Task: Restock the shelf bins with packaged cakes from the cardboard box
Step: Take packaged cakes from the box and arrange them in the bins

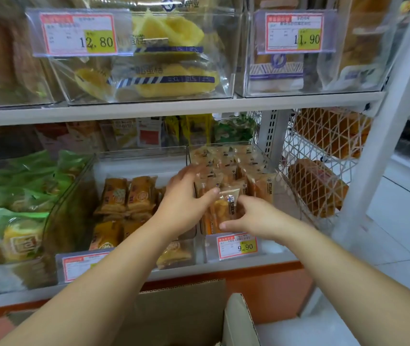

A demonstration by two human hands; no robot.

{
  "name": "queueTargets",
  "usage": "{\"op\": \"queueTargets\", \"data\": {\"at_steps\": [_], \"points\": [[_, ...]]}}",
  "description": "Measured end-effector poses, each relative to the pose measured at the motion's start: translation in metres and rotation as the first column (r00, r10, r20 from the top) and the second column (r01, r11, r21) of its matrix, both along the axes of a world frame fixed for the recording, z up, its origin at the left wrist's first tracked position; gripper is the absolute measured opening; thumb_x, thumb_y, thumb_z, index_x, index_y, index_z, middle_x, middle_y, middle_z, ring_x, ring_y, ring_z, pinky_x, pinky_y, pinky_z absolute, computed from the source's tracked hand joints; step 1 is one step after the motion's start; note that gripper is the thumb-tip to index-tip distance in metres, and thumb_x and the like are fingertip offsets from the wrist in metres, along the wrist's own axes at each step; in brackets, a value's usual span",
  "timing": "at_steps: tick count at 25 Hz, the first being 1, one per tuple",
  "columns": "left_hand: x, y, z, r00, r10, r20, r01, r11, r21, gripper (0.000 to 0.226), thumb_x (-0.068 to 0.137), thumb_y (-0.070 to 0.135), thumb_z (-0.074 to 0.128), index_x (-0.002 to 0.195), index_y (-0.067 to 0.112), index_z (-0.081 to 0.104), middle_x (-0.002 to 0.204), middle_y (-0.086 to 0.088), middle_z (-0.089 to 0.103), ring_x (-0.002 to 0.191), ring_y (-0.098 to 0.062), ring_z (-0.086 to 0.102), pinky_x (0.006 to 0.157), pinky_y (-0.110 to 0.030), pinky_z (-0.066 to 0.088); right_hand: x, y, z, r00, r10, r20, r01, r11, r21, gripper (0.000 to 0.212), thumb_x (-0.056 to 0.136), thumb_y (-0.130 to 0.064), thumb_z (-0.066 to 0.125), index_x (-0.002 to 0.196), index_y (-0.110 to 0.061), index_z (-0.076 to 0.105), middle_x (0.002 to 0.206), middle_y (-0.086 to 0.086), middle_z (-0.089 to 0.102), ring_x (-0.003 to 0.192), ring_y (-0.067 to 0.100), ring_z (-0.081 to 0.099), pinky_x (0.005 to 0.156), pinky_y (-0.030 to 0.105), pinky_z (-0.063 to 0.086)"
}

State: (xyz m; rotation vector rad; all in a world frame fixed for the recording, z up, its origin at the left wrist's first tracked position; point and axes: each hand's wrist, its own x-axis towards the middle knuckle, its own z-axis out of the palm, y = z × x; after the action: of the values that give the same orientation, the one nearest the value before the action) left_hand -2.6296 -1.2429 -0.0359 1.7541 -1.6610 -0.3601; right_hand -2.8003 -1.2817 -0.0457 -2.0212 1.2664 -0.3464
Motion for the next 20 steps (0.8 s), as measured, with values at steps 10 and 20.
{"op": "queueTargets", "data": {"at_steps": [10,20], "points": [[0.007,-0.003,-0.031,0.996,-0.065,0.054,0.064,0.998,0.014,0.048,0.098,0.038,0.053,0.144,0.035,0.041,0.163,0.015,0.006,0.149,-0.015,0.019,0.118,-0.034,0.025,0.036,-0.032,-0.015,0.962,0.041,-0.272,-0.043,0.999,-0.001,0.039,0.083,-0.042,0.07,0.11,-0.014,0.065,0.098,0.004,0.069,0.089,0.021,0.065,0.087,0.038,0.054],[0.048,0.123,-0.058,0.947,-0.149,0.286,0.229,0.934,-0.273,0.032,0.092,0.027,0.052,0.121,0.019,0.062,0.125,0.004,0.061,0.118,-0.009,0.054,0.097,-0.023,0.045,0.021,0.057,0.066,0.918,-0.019,-0.396,-0.069,0.976,-0.205,0.037,0.086,-0.053,0.062,0.08,-0.017,0.072,0.063,0.0,0.071,0.058,0.015,0.07,0.063,0.032,0.058]]}}
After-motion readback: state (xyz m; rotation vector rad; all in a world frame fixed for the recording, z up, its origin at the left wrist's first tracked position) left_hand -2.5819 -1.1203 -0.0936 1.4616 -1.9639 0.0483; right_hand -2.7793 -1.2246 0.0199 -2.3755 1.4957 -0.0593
